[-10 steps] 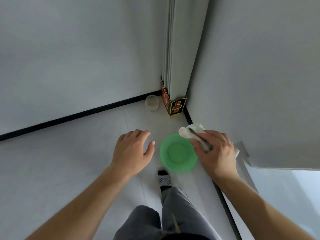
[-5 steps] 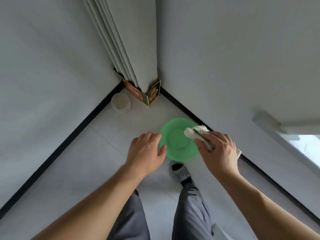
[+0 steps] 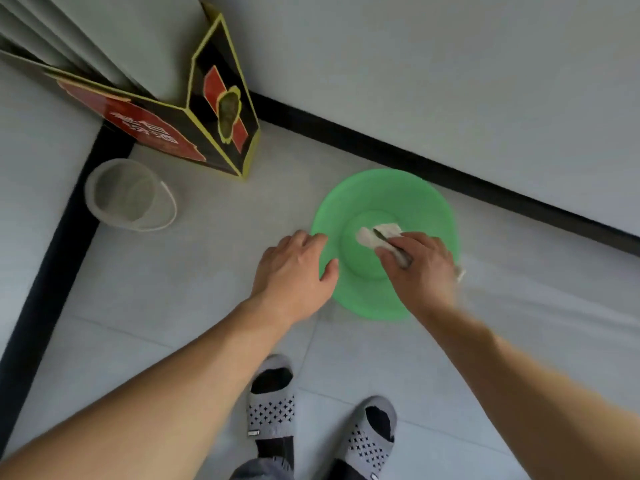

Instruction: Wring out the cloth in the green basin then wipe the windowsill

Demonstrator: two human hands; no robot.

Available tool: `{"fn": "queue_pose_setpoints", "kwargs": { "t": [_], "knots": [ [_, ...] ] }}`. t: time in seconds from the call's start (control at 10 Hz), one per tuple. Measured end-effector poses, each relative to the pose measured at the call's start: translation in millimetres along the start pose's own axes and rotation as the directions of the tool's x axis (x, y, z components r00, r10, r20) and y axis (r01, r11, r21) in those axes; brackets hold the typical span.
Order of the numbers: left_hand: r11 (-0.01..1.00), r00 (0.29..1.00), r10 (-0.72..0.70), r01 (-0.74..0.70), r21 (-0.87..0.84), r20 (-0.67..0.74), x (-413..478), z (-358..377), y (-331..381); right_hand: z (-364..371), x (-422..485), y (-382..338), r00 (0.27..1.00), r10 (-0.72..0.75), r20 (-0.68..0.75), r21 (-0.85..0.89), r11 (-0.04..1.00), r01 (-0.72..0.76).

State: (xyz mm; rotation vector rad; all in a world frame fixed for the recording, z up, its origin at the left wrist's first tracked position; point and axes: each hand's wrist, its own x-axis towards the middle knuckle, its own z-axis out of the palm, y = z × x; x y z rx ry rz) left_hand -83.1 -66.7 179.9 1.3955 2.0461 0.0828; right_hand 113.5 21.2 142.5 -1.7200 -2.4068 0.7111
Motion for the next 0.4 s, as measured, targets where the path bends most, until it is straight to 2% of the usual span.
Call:
{"fn": "queue_pose_setpoints", "kwargs": {
  "t": [0.2,0.4],
  "knots": [
    [0.998,0.998,0.054,-0.054,0.043,0.018,44,82,-26,104,28,61,0.999,-0.036,0.006,0.025,0.999,0.035],
    [0.992,0.996,0.084,-0.084,0.089,0.005,46,105,-31,138,28,88,0.991,-0.136,-0.018,0.001,0.991,0.136]
  ]
}}
